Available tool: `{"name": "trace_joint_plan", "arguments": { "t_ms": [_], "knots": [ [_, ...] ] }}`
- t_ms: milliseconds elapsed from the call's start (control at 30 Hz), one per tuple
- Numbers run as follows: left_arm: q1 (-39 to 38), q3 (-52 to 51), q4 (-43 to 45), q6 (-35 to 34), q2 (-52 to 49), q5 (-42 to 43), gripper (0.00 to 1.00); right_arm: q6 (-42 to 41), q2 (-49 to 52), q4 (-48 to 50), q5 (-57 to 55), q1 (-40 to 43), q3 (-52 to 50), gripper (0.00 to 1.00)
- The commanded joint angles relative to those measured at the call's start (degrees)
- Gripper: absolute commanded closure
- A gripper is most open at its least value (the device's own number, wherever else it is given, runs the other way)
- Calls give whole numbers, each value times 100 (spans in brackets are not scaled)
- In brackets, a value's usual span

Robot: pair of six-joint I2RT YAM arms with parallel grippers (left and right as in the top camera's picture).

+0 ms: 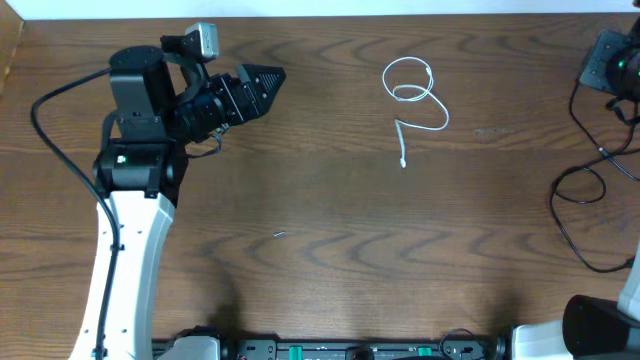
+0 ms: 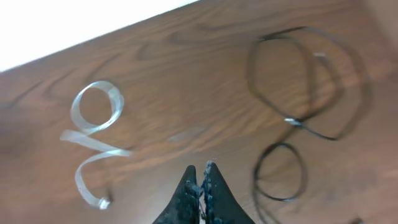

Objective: Untangle cables

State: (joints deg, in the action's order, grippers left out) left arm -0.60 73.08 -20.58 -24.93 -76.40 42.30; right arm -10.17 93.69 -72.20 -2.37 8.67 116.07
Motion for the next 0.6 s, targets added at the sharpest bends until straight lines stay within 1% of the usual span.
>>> {"name": "trace_joint_plan", "arguments": {
  "t_ms": [0,33,67,100,167,200,333,433,467,533,567],
  "knots": [
    [-11,22,-22,203,-157,-400,18,636,273,-90,1088,-286,-4,87],
    [-11,22,-24,205,-219,-522,18,800,474,-136,1119,-501,-7,72],
    [-11,22,-37,205,-243,-575,18,874,586,-157,1128,-623,-9,65],
    [-11,22,-39,223,-271,-595,18,1021,734,-184,1174,-791,-11,55],
    [-11,22,-39,223,-308,-592,18,1174,992,-195,1178,-1034,-11,40],
    [-11,22,-37,223,-337,-595,18,1252,1137,-179,1178,-1145,-11,36],
    [-11,22,-39,223,-402,-595,18,1554,1792,-17,1178,-1473,-11,24],
    [-11,22,-39,223,-431,-595,18,1893,2271,214,1178,-1637,-11,19],
    [-11,22,-39,223,-442,-595,18,2096,2575,404,1178,-1725,-11,19],
    [-11,22,-39,223,-446,-595,18,2162,2887,667,1182,-1773,-11,19],
    [-11,22,-39,223,-446,-595,18,2162,3018,776,1191,-1779,-11,21]
  ]
}}
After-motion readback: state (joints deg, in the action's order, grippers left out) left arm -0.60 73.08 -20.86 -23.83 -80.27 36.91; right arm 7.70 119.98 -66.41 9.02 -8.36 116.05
